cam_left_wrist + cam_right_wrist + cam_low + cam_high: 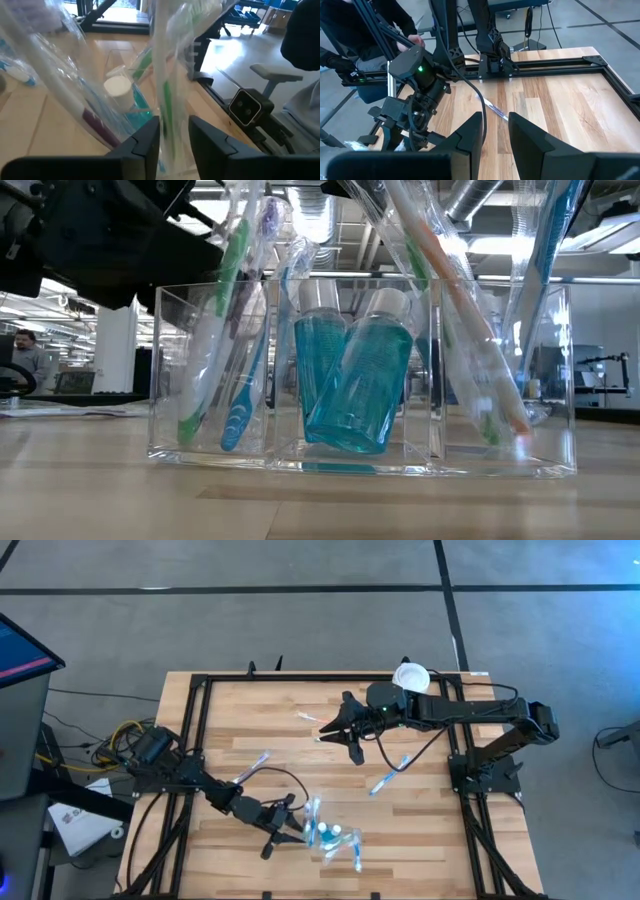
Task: Pick & Place toothbrushing station
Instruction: Put the green toothbrush into the transparent organizer, then put the purple toothbrush into the transparent organizer
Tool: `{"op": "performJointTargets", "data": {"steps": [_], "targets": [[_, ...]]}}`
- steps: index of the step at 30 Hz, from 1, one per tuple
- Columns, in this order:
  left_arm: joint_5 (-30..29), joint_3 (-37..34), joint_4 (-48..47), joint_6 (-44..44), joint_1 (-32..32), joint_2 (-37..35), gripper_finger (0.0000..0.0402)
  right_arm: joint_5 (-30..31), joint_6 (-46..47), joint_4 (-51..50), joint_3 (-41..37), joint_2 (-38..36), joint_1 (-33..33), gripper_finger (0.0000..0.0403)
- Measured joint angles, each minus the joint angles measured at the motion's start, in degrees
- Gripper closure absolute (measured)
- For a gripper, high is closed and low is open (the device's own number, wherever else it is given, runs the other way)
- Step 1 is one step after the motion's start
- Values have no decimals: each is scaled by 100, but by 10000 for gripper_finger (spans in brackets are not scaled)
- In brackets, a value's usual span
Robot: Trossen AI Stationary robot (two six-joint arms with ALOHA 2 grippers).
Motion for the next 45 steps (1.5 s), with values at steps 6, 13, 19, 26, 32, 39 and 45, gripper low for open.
{"op": "performJointTargets", "data": {"steps": [6, 13, 19, 26, 32, 39, 45], "targets": [[0, 2, 30, 44, 0, -9, 273, 0, 0, -29, 0, 0, 0, 317], [2, 2, -13, 57, 0, -171, 255, -2, -1, -31, 0, 0, 0, 317], [-304, -200, -958, 26, -16, -1112, 264, -2, -2, -68, 0, 0, 0, 317], [-1109, -729, -1869, -310, -35, -2432, 283, -2, -2, -70, 0, 0, 0, 317], [-2079, -896, -3754, -794, -24, -3517, 289, -2, 0, -72, -2, 0, 0, 317], [-2774, -898, -5527, -1492, 295, -4260, 288, -2, -2, -72, -2, 0, 0, 317], [-2776, -898, -6409, -2136, 936, -4300, 288, -2, -2, -72, -2, 0, 0, 317]]}}
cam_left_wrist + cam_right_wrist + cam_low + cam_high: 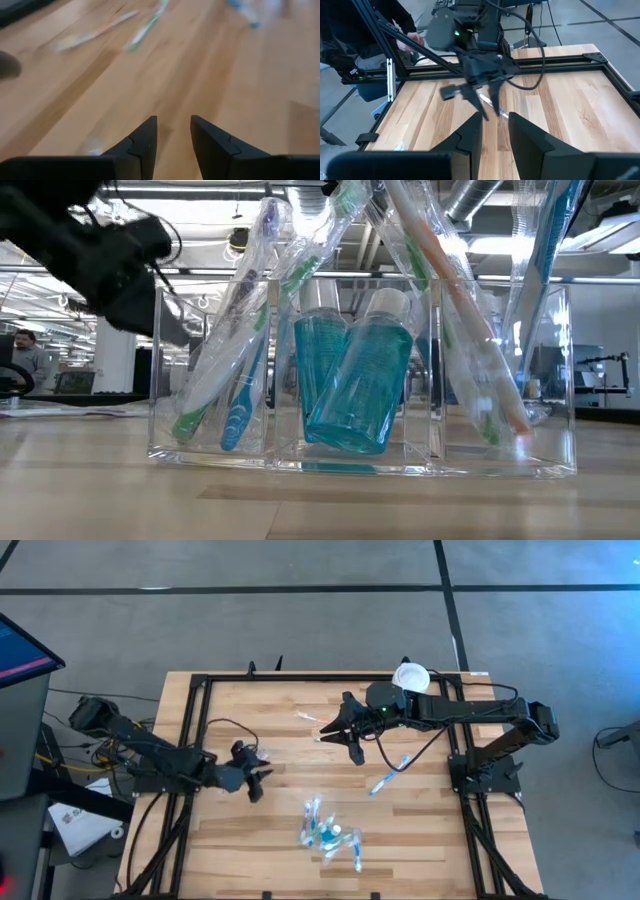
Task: Pick & Place toothbrushing station
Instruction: Put the purple toothbrush into the transparent organizer
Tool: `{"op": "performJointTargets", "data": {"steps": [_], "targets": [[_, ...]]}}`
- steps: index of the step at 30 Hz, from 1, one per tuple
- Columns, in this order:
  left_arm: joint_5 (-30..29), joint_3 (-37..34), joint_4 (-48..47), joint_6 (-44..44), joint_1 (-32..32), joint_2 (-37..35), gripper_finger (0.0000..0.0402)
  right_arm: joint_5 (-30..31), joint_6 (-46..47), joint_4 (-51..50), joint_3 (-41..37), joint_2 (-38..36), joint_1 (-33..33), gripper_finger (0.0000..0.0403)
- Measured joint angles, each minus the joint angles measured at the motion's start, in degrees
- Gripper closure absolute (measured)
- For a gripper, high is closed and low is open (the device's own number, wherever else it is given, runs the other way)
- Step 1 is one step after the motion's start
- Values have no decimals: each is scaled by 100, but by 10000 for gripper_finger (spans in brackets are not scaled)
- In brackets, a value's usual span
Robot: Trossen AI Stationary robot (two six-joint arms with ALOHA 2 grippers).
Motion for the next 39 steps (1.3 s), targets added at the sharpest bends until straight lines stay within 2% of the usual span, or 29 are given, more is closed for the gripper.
{"op": "performJointTargets", "data": {"steps": [9, 14, 23, 33, 39], "targets": [[613, 2, -900, -232, 1048, 0, 288, 0, 0, 0, 0, 0, 0, 317], [660, 2, -1232, -227, 1445, 4, 288, 0, 1, 0, 0, 4, 0, 317], [1209, 2, -1236, -223, 1772, 37, 284, 1, 2, -5, -2, 74, -4, 317], [1310, -17, -1282, -227, 1777, 70, 221, 0, 2, 4, -2, 72, -2, 317], [1307, -230, -1259, -355, 1777, 103, 206, 0, 2, 7, -2, 72, -2, 317]]}}
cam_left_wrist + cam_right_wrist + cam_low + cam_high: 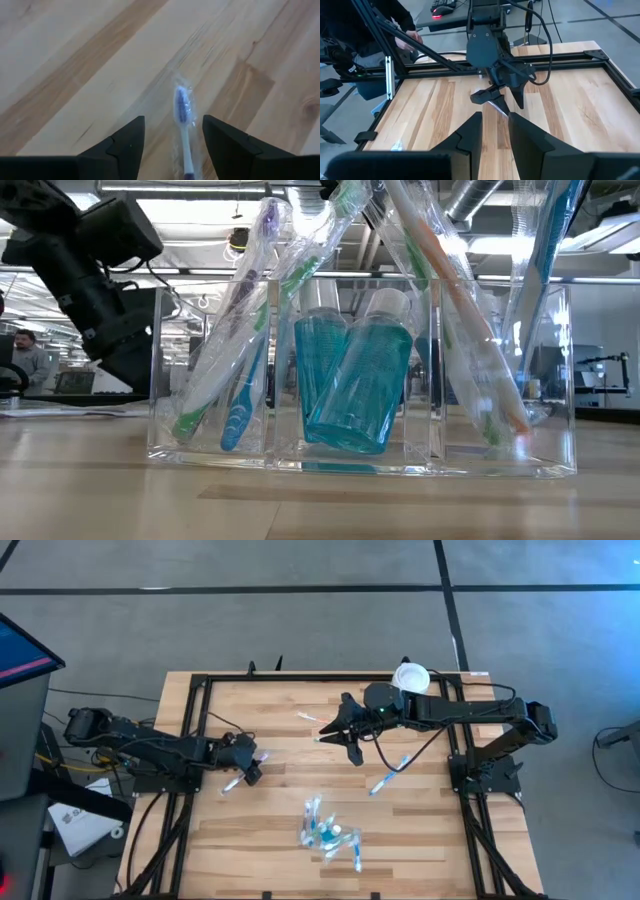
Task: Pick & Place toothbrushing station
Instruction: Put the purple toothbrush into the transparent organizer
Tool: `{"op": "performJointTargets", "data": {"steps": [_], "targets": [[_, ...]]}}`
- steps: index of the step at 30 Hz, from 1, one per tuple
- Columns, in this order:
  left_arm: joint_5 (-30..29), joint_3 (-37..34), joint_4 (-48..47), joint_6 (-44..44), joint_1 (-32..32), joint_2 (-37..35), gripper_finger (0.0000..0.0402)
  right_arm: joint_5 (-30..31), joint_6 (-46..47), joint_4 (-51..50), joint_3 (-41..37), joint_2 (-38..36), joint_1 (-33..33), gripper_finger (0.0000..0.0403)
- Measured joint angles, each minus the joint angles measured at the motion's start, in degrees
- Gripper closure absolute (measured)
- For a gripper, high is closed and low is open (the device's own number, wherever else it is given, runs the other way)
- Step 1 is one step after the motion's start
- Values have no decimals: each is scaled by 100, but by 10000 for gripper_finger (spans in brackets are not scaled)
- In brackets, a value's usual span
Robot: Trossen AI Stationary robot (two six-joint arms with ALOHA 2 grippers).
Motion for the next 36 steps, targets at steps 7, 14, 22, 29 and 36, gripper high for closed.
{"op": "performJointTargets", "data": {"steps": [7, 14, 22, 29, 36], "targets": [[86, -89, 215, -43, -4, -2, 211, 2, 0, 0, 0, 0, -4, 317], [135, -89, 246, -28, -7, -2, 211, 2, 0, 0, 0, -2, -7, 317], [148, -89, 268, -36, -7, 121, 211, 1, 0, 0, 0, -2, -7, 317], [117, -89, 422, -67, -7, 657, 211, 1, 0, -2, 1, -2, -7, 317], [158, -89, 616, -67, -9, 713, 220, 0, 0, -4, 2, -4, -7, 317]]}}
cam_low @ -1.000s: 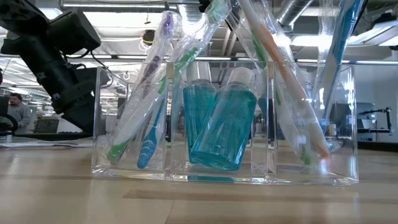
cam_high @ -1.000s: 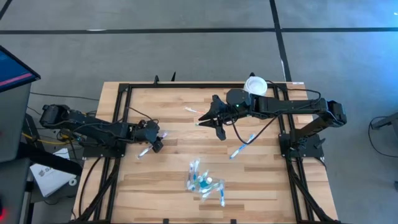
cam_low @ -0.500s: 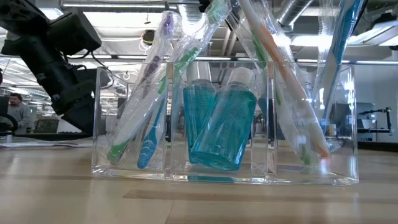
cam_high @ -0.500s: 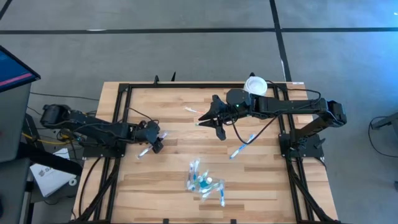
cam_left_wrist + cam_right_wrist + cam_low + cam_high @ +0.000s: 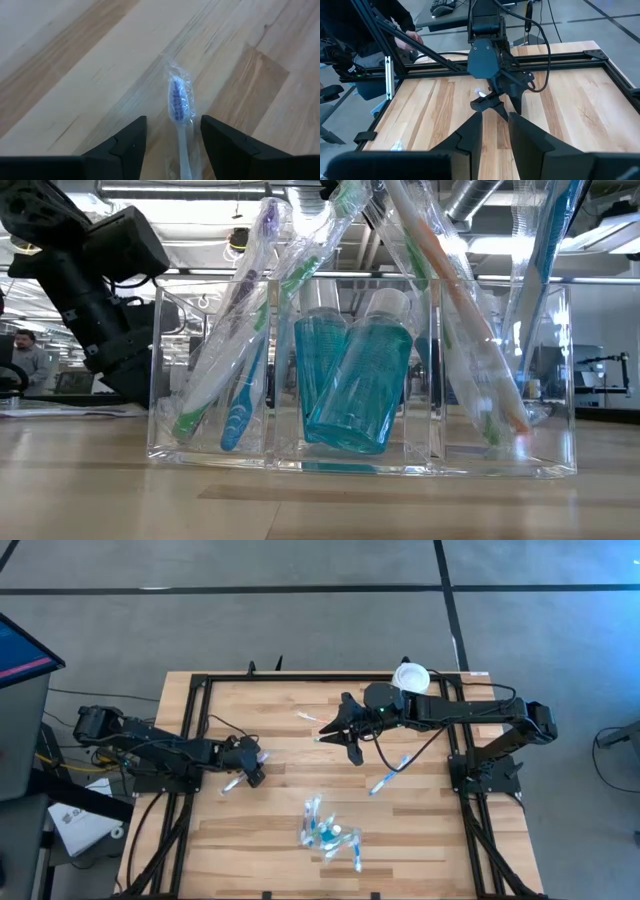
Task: Pick & Place toothbrushing station
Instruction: Put the purple toothbrush into the transparent organizer
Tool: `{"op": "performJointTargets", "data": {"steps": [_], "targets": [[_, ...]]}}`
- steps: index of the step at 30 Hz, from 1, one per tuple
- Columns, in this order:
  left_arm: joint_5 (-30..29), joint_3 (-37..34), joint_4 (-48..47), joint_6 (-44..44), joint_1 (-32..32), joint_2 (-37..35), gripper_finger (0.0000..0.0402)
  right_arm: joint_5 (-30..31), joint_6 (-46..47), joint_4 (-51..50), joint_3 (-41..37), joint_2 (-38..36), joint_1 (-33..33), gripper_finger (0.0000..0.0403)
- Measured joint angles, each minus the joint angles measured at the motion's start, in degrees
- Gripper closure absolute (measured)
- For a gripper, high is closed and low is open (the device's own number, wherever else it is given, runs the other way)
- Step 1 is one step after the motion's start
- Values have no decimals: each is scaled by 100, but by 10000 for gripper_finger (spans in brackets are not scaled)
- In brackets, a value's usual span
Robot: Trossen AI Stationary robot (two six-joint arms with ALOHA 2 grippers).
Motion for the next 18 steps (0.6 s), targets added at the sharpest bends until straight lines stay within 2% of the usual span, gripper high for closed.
{"op": "performJointTargets", "data": {"steps": [4, 16, 18], "targets": [[83, 0, 10, 0, 2, 0, 253, 0, 0, 0, 0, 0, 0, 317], [317, 0, 182, 39, 2, 0, 388, 1, 0, 0, 0, -2, 0, 317], [322, 0, 276, 85, 0, -24, 394, 2, 0, -1, 0, -2, 0, 317]]}}
